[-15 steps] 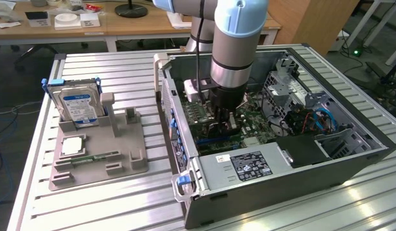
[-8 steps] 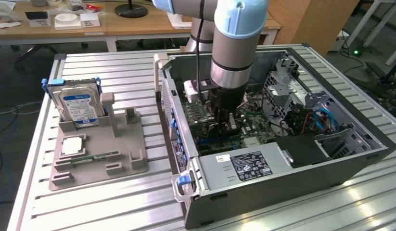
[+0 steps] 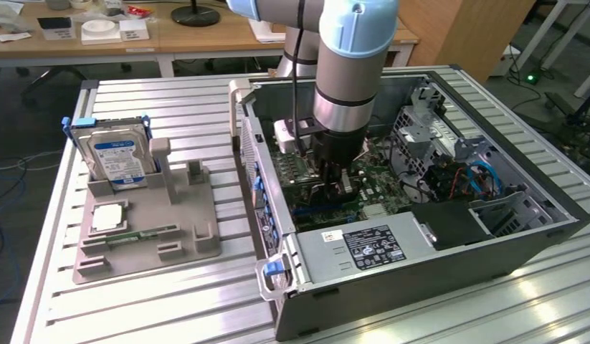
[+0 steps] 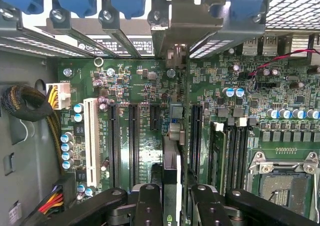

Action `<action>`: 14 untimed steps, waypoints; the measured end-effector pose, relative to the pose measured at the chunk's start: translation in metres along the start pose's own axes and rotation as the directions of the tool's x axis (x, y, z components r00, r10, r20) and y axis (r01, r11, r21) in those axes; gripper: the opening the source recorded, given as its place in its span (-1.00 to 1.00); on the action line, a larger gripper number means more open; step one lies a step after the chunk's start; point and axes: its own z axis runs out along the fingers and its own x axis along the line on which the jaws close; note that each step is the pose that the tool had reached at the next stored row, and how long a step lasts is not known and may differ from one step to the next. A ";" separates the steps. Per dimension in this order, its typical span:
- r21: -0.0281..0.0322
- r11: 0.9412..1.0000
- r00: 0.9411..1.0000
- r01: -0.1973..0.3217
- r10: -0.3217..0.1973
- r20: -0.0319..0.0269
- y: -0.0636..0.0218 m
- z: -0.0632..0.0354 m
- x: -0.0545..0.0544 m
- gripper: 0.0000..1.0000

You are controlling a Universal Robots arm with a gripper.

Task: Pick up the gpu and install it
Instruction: 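Insert the gpu into the slot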

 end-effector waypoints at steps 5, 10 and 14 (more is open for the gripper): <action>0.000 1.000 1.000 0.000 0.000 0.000 0.0000 0.0000 0.000 -0.46; 0.000 1.000 1.000 0.000 0.000 0.000 -0.0003 0.0001 0.000 -0.46; 0.000 1.000 1.000 0.000 0.000 0.000 -0.0008 0.0001 -0.001 -0.46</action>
